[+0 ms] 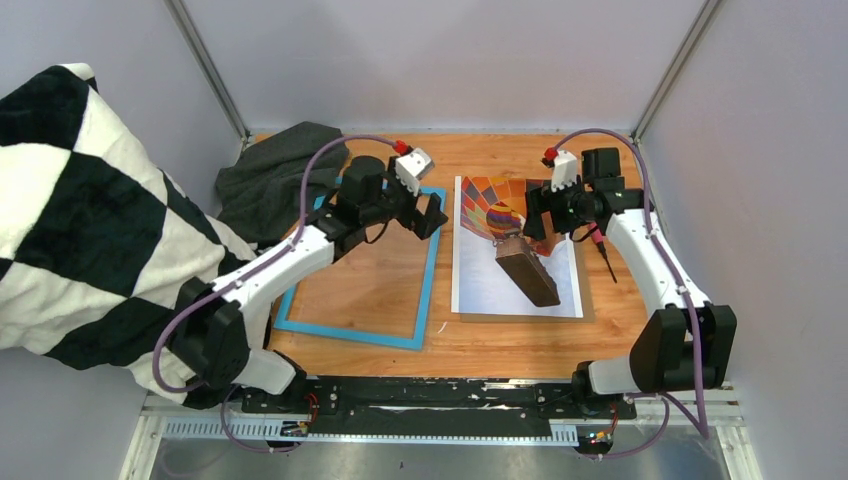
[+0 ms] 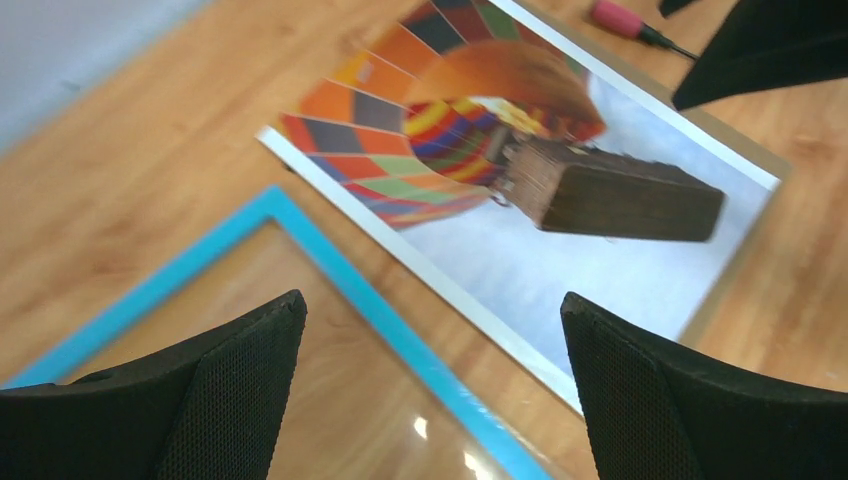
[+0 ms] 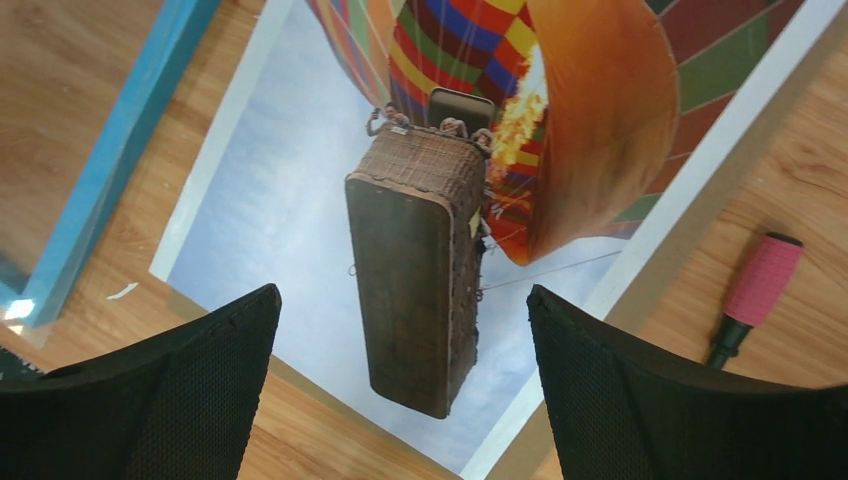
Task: Take the photo out of the frame
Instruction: Move the photo to the photo frame.
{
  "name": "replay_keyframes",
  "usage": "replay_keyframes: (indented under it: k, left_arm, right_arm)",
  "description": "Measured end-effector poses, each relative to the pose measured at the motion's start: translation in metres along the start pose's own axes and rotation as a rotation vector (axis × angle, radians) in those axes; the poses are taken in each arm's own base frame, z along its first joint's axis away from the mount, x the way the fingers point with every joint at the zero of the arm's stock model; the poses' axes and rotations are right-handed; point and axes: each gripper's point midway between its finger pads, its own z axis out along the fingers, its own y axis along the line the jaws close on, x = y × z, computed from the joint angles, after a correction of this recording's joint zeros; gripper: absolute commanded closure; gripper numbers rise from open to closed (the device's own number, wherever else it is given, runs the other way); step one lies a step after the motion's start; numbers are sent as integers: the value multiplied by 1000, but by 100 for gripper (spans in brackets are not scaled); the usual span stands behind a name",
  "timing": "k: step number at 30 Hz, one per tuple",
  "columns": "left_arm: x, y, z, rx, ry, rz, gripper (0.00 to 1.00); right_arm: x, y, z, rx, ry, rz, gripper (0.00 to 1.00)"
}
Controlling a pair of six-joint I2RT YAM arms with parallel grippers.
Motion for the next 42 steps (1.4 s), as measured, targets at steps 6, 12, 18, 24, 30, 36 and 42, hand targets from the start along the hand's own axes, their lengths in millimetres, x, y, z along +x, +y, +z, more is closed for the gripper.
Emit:
replay_keyframes:
  k: [6, 12, 18, 24, 30, 36, 42]
  left_arm:
    - [48, -49, 35, 176, 133, -172, 0]
    - [69, -68, 49, 194, 204, -280, 0]
    - [83, -71, 67, 144, 241, -341, 0]
    - [114, -80, 88, 91, 337, -350, 0]
    - [132, -78, 102, -1, 417, -315, 0]
    - [147, -77, 105, -60, 475, -292, 0]
    - [168, -79, 106, -70, 530, -293, 0]
  right_arm:
    - [4, 14, 4, -85, 5, 12, 7]
    - [28, 10, 26, -121, 89, 66, 8]
    - [49, 2, 45, -132, 166, 120, 8]
    - [57, -3, 52, -116, 198, 133, 8]
    - [62, -15, 56, -78, 214, 152, 8]
    - [67, -23, 58, -57, 231, 171, 8]
    - [73, -39, 56, -17, 237, 221, 9]
